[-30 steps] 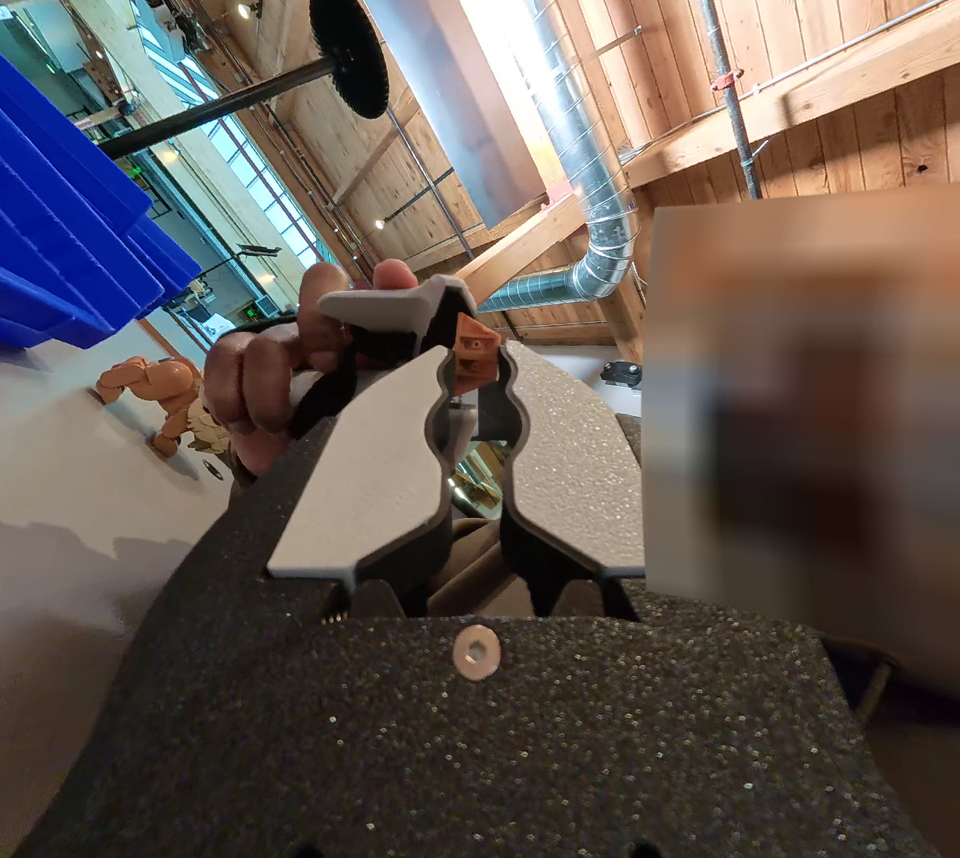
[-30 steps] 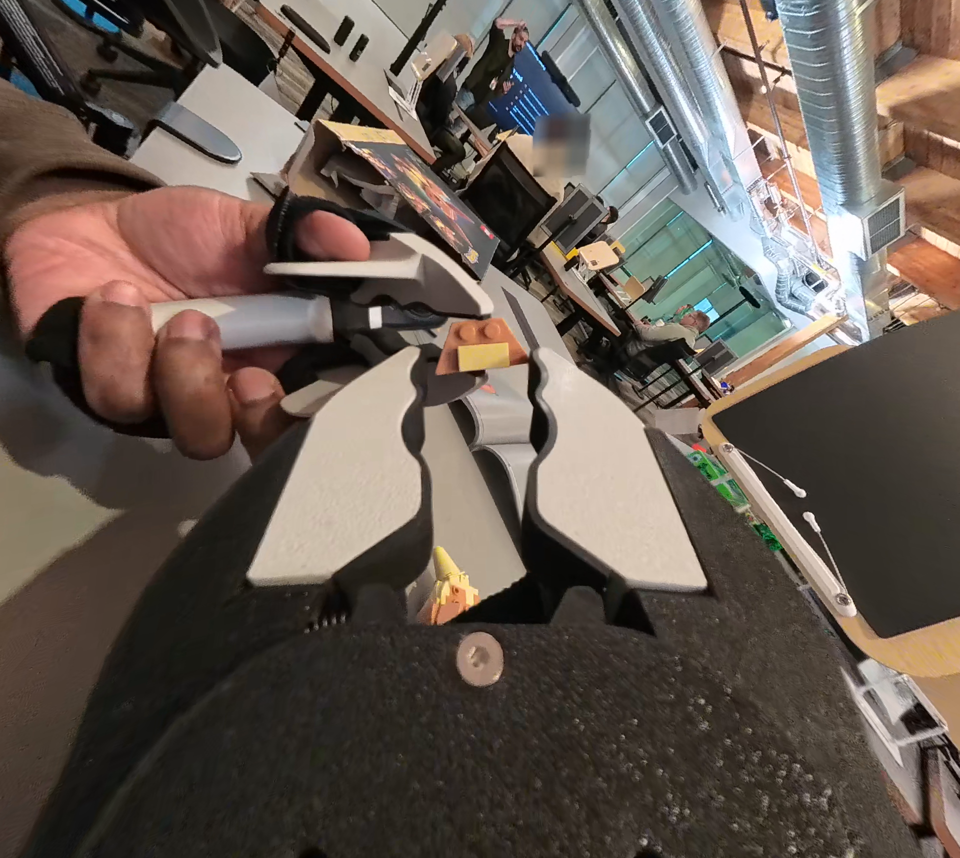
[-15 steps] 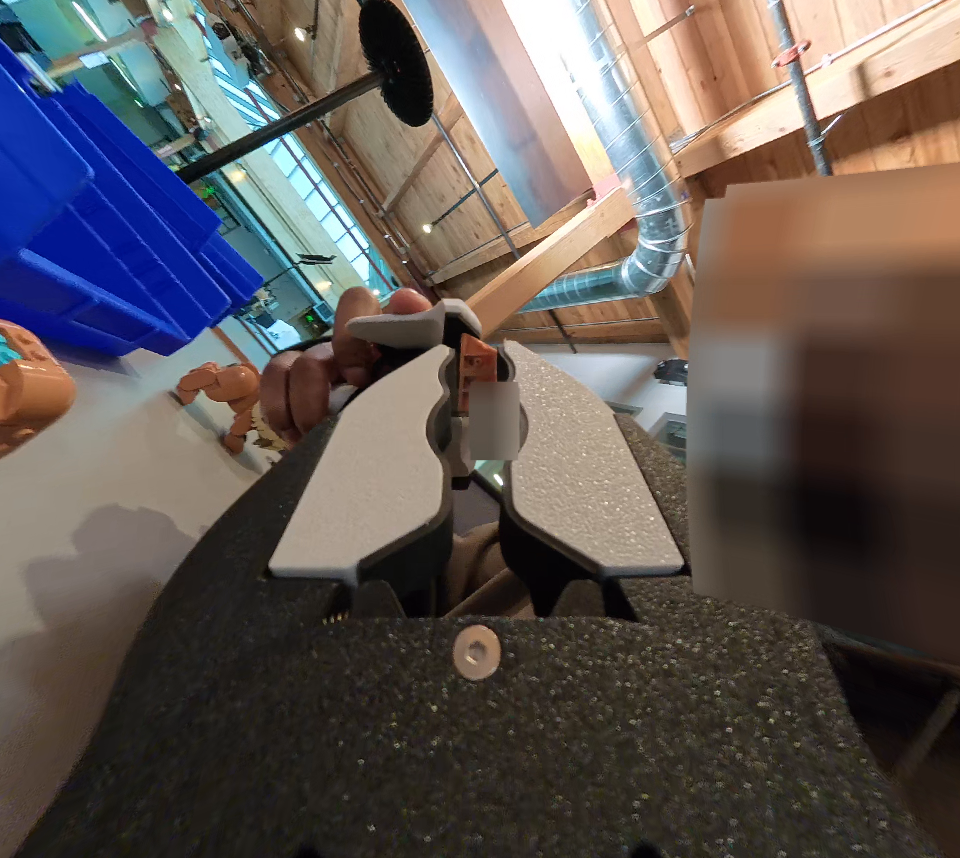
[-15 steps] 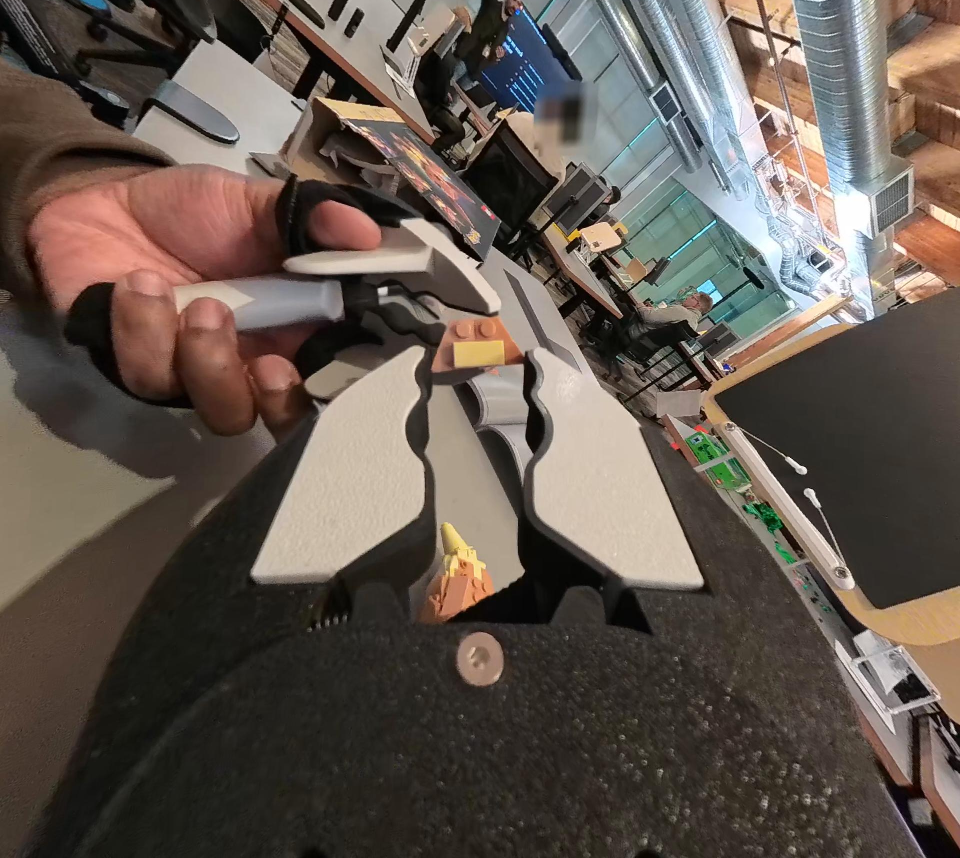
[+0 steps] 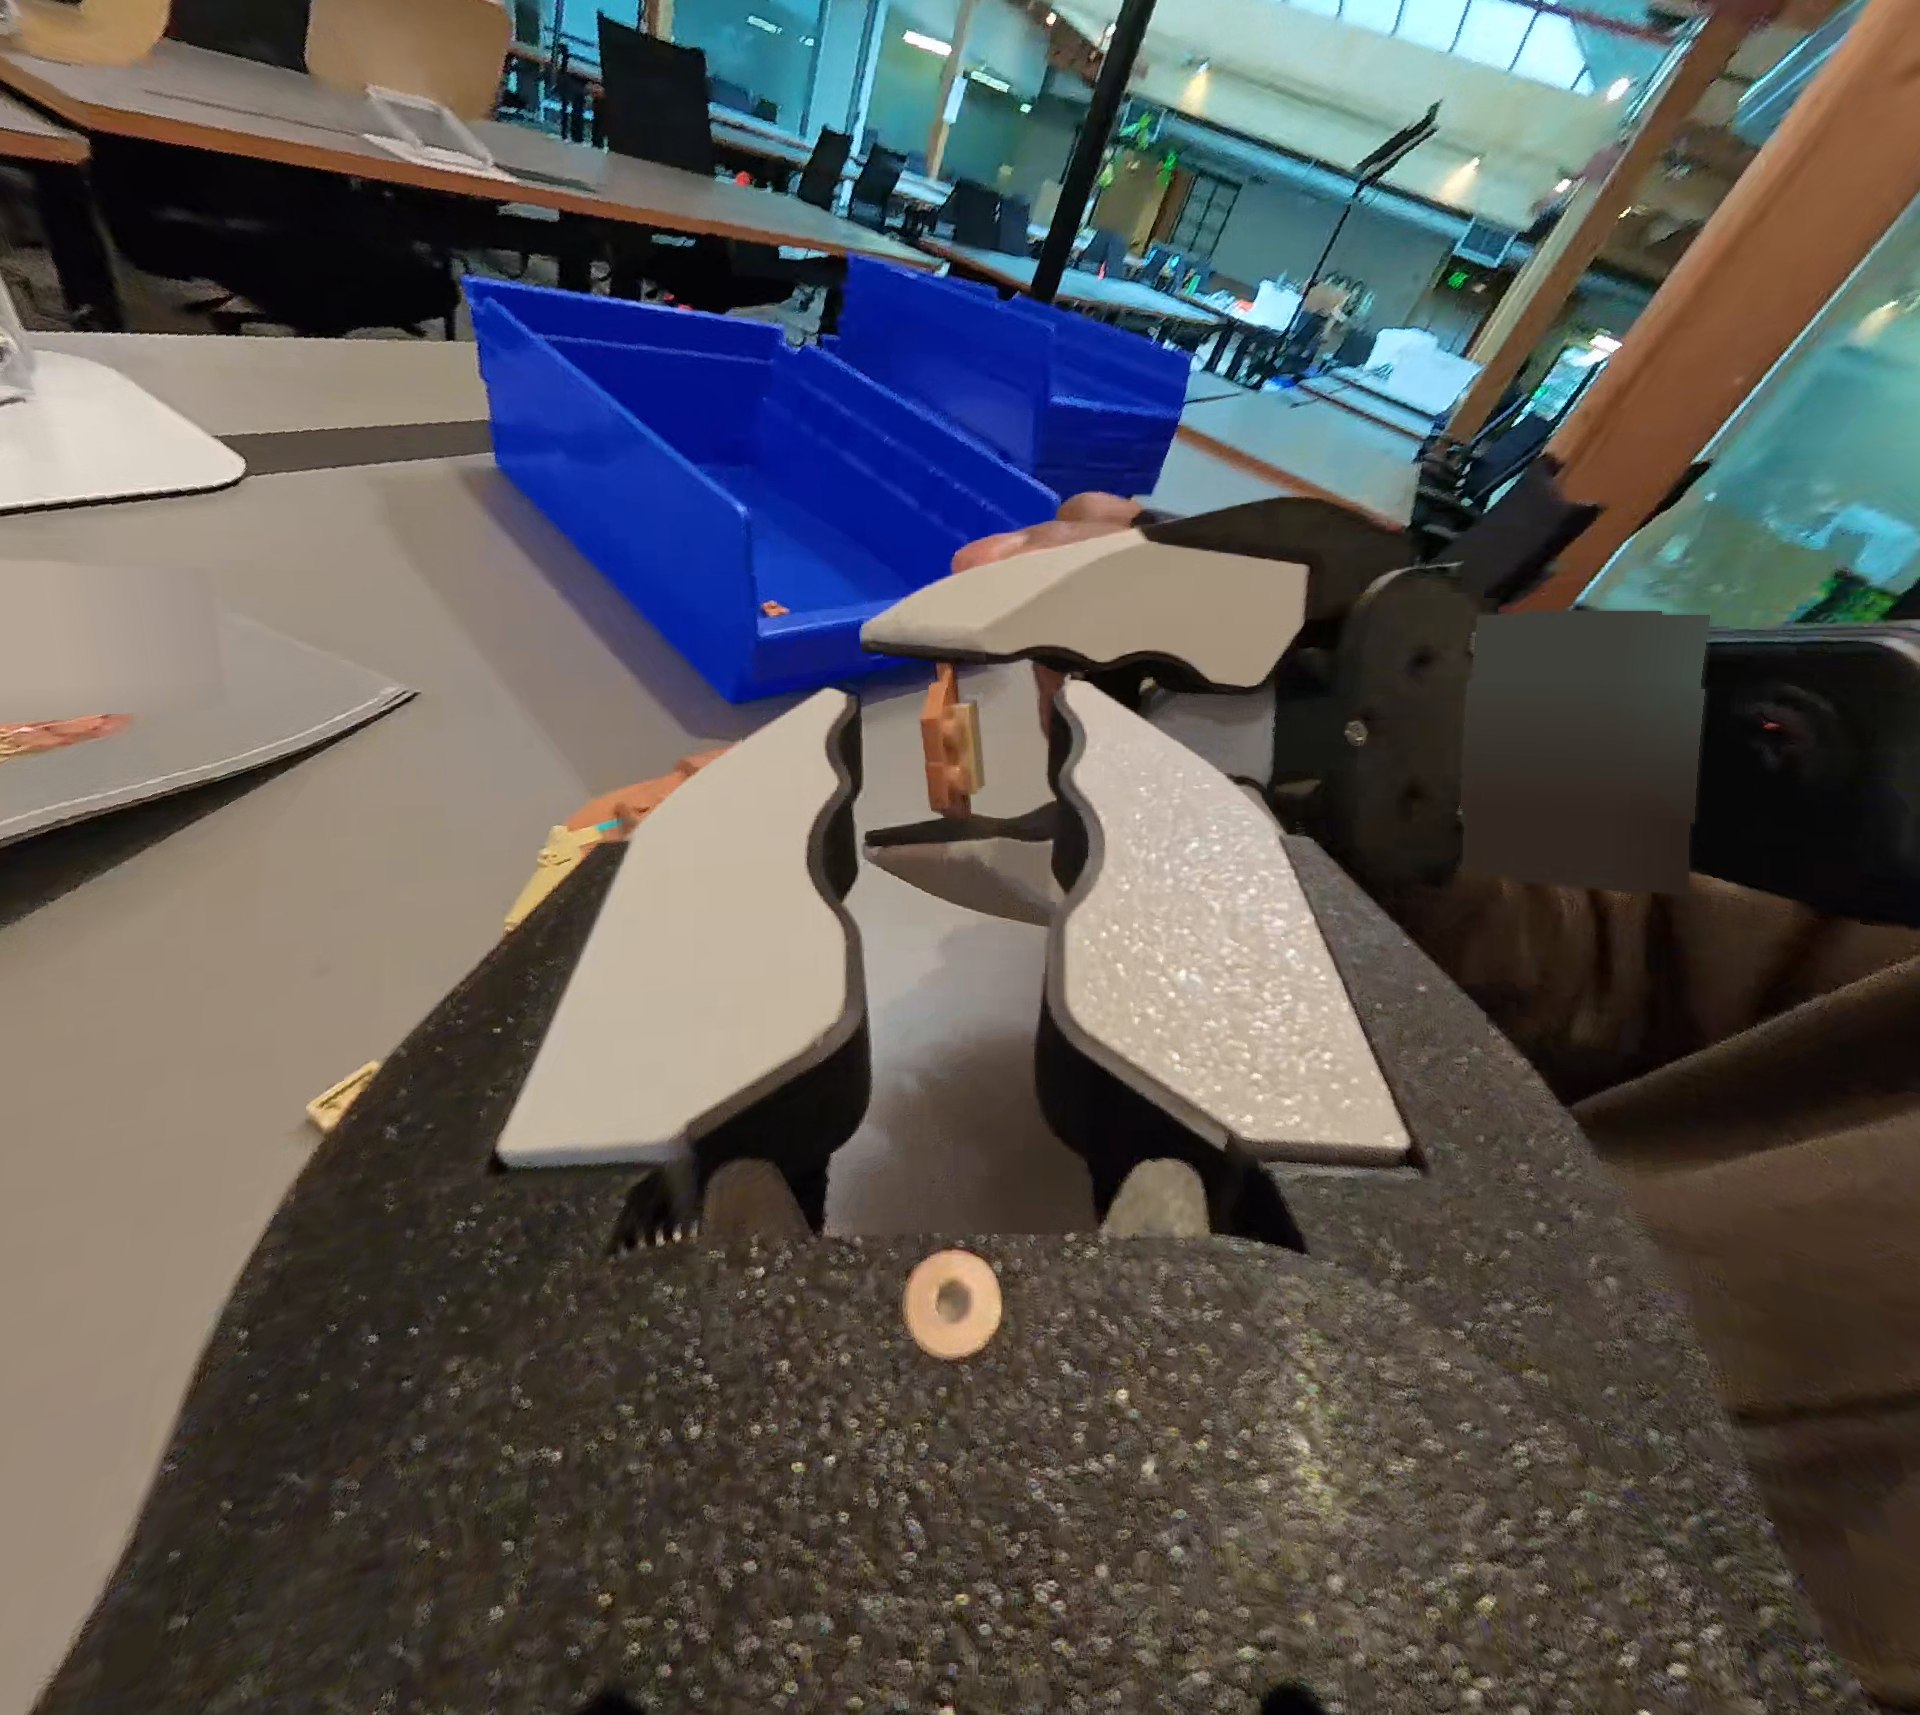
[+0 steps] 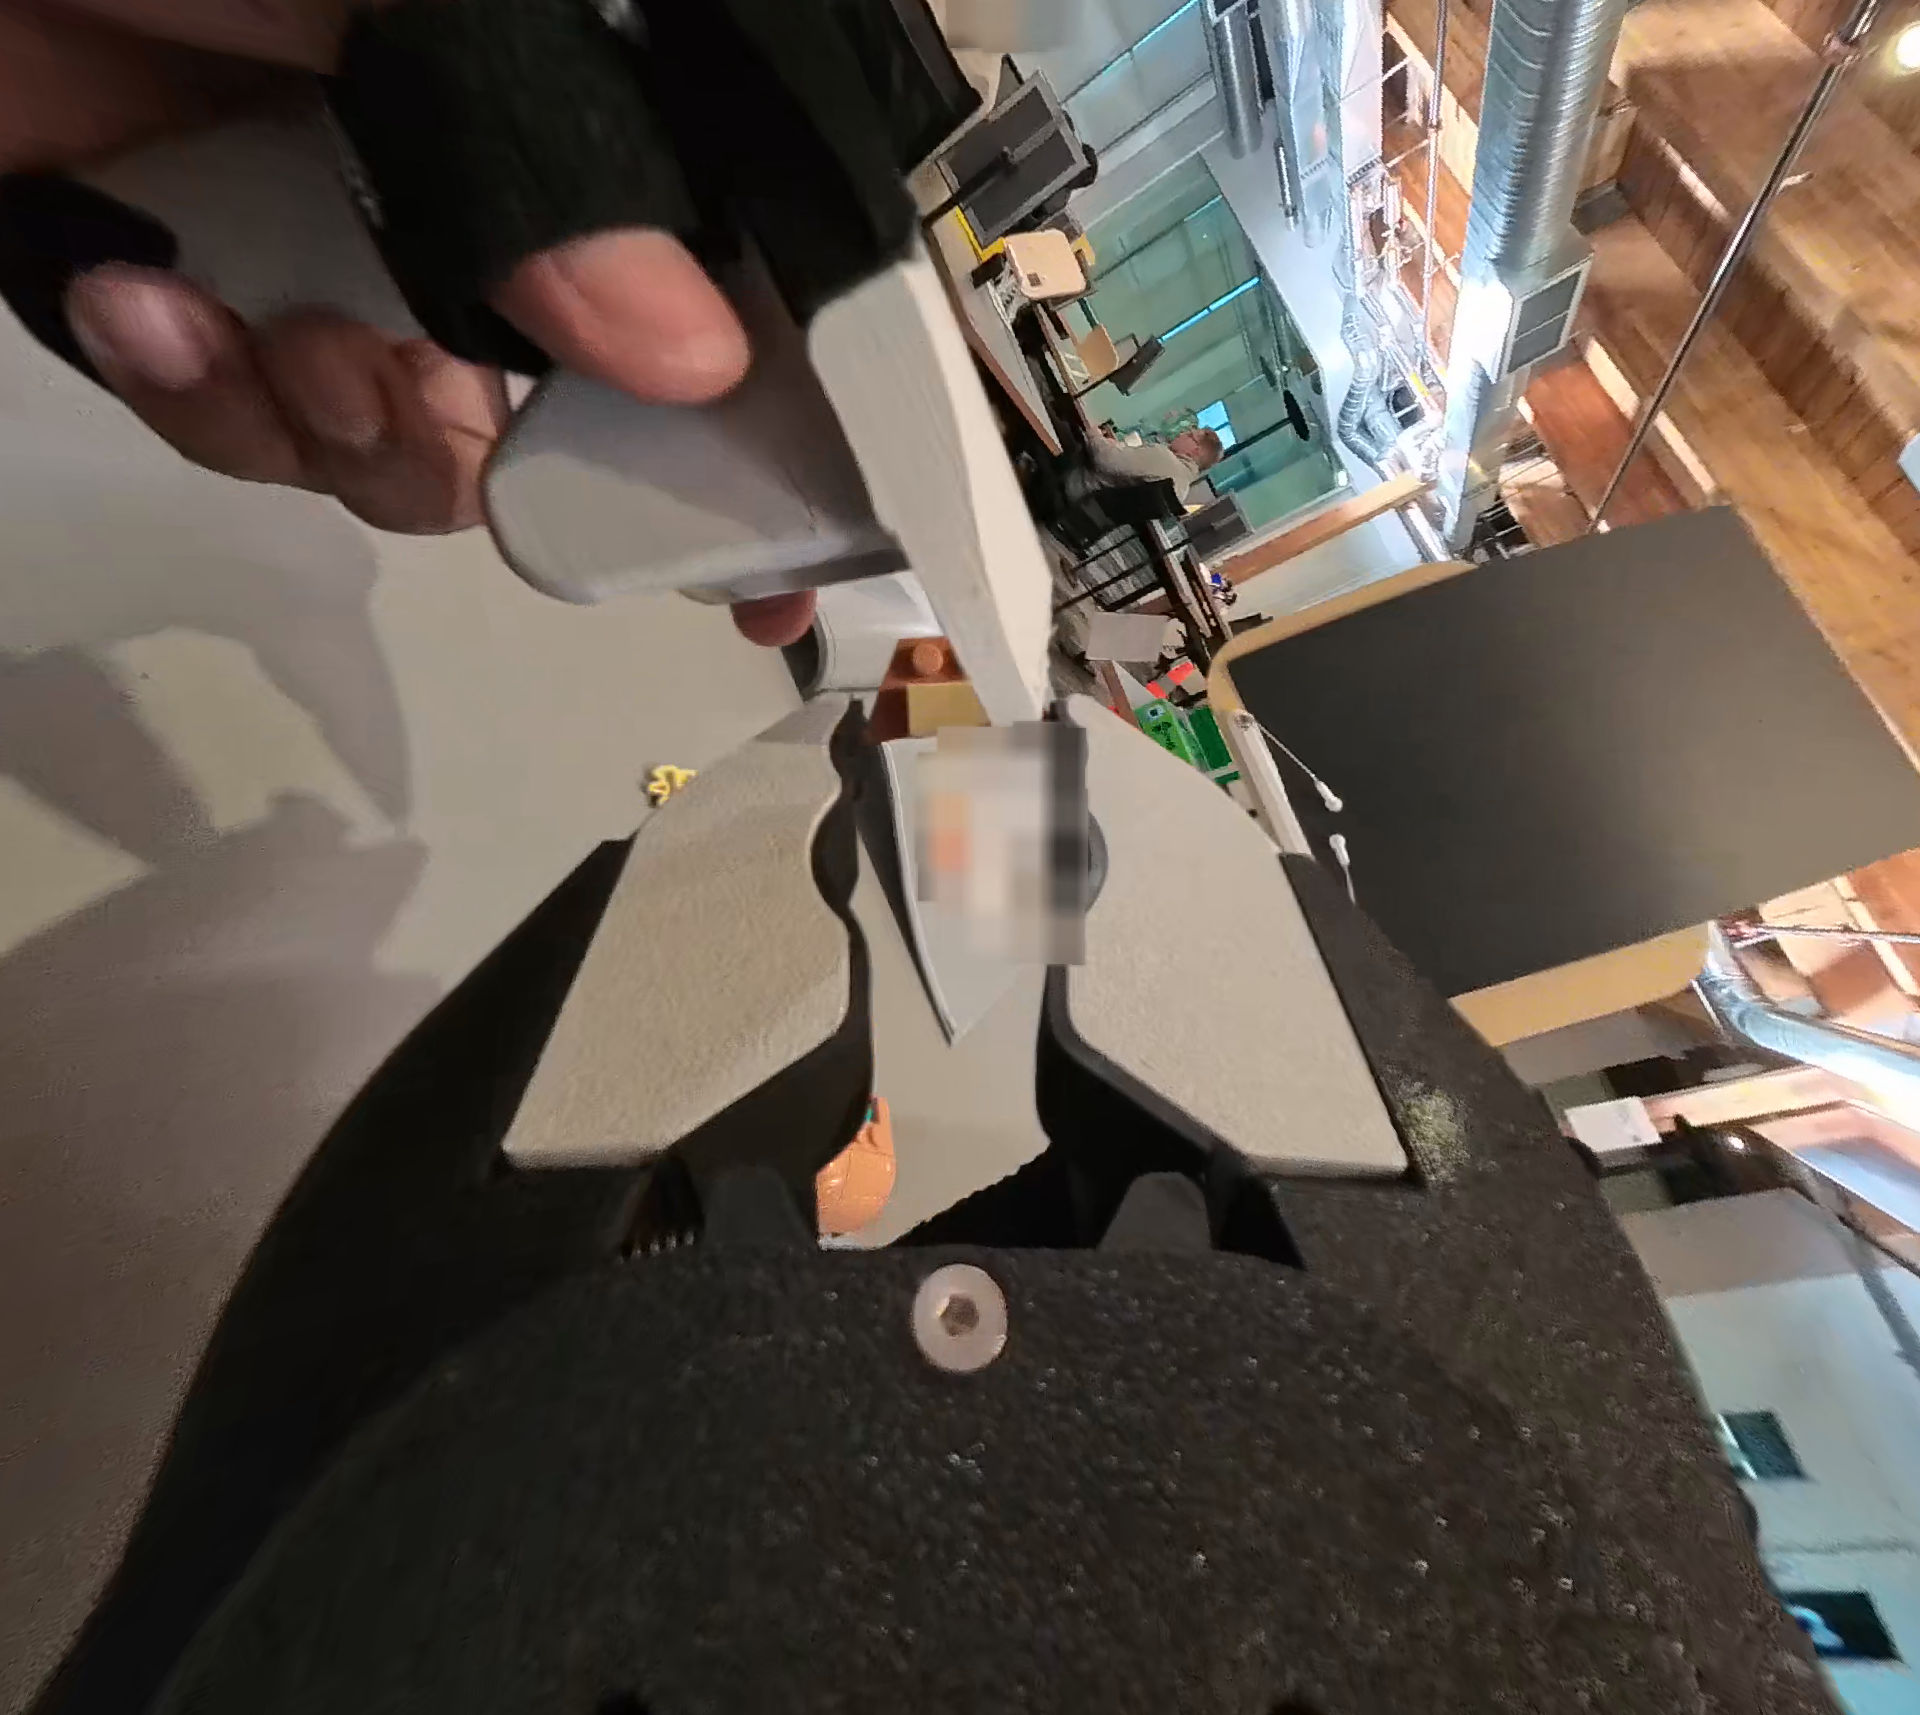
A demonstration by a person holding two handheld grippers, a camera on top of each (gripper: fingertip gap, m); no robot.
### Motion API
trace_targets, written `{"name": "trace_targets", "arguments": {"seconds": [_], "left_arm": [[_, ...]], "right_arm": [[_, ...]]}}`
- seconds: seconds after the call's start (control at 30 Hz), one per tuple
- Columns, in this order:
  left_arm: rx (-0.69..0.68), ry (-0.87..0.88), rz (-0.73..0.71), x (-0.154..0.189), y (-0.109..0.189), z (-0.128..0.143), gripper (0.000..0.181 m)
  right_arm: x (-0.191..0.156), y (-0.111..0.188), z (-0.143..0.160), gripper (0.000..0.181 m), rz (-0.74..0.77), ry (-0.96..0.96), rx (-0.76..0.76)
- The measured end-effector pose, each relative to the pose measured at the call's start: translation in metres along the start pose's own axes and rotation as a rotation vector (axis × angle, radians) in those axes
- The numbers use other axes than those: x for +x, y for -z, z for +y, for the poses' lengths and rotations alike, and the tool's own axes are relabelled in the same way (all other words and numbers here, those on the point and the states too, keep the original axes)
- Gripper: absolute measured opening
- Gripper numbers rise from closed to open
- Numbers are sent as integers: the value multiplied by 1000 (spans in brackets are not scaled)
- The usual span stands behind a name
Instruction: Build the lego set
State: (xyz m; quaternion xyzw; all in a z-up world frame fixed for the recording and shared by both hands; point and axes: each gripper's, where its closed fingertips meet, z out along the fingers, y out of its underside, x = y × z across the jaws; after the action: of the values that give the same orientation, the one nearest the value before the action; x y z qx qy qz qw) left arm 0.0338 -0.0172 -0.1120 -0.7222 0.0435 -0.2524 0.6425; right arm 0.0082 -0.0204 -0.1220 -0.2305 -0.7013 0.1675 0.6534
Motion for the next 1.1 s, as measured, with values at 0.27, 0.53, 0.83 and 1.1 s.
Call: {"name": "trace_targets", "arguments": {"seconds": [0.27,0.53,0.83,1.1], "left_arm": [[36,-81,-8,7,2,-2,6],[81,-126,3,8,3,-3,6],[317,-63,315,27,24,-22,6],[307,-211,427,32,34,-8,6]], "right_arm": [[3,3,-6,33,50,44,-4],[3,5,-9,33,68,62,-5],[0,16,-20,38,-71,-190,108],[3,32,-38,31,-270,-574,299]]}}
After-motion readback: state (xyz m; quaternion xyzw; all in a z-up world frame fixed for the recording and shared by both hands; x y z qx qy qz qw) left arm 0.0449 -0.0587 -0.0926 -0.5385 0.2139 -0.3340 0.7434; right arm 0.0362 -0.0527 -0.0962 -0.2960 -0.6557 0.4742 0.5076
